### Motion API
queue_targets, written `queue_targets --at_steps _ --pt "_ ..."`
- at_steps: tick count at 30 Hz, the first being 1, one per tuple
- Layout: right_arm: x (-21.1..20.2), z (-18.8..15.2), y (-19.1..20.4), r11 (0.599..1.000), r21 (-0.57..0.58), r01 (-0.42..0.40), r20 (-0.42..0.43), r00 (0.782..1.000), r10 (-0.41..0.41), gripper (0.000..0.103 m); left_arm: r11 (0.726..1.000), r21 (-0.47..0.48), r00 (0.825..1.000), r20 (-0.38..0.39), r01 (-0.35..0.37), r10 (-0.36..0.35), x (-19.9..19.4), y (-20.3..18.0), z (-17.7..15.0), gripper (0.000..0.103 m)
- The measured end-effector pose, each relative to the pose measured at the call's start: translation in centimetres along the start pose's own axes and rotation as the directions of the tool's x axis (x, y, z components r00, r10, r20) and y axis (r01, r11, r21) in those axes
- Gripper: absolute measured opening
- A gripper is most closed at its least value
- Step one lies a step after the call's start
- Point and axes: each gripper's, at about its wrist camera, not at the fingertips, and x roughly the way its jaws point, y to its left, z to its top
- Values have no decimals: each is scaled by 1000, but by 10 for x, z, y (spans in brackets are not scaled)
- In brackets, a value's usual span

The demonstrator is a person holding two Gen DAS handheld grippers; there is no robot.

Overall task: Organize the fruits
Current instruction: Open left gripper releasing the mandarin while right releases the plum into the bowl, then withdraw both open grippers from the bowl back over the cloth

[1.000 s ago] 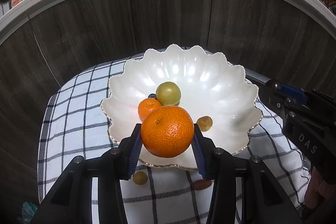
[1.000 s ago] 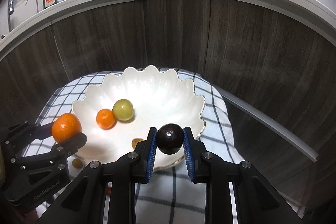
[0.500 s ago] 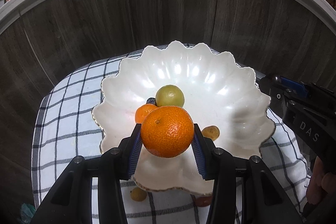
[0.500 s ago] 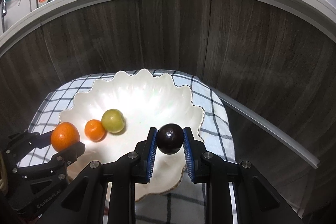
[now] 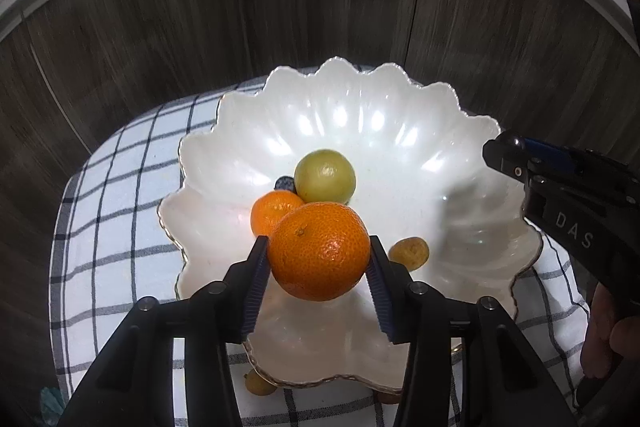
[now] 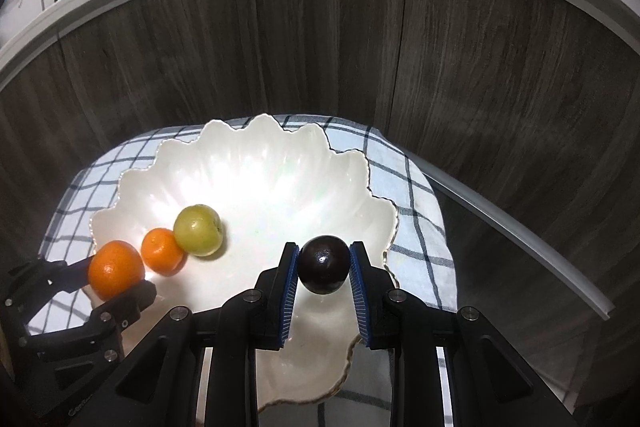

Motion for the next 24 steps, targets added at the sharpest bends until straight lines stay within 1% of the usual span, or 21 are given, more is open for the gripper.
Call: queue_targets --at_steps 1,2,3,4,5,7,8,9,11,12,24 --pt "1 0 0 1000 0 3 -4 1000 -3 28 1000 -7 1000 4 0 0 0 1 0 64" --pt "3 1 0 1000 0 5 -9 1000 -5 38 1000 -11 1000 10 -4 4 -1 2 0 71" --pt "3 2 0 1000 1 11 -9 1000 -10 44 1000 -13 1000 17 -11 11 -2 2 0 73" --pt "2 3 0 1000 7 15 -1 1000 -15 58 1000 -14 1000 18 -12 12 -3 3 1 74" --pt "0 3 0 1000 11 20 7 1000 -20 67 1000 -16 1000 17 -11 12 -3 4 2 74" --pt "-6 4 0 999 13 40 37 998 -41 71 1000 -23 1000 20 -19 20 -5 6 2 75" --pt "-8 5 0 999 11 49 45 998 -50 71 999 -23 1000 21 -22 23 -6 7 3 76" --pt "-9 6 1 999 11 53 49 997 -53 71 999 -23 999 26 -28 28 -8 7 3 80" --pt "-12 6 0 998 19 52 55 997 -53 78 999 -26 998 40 -41 42 -13 8 3 86" --pt "-14 6 -1 998 26 52 61 997 -53 79 999 -28 998 45 -44 45 -15 8 3 88" --pt "-41 2 2 998 43 40 86 995 -44 80 997 -45 994 87 -69 72 -47 14 1 89"
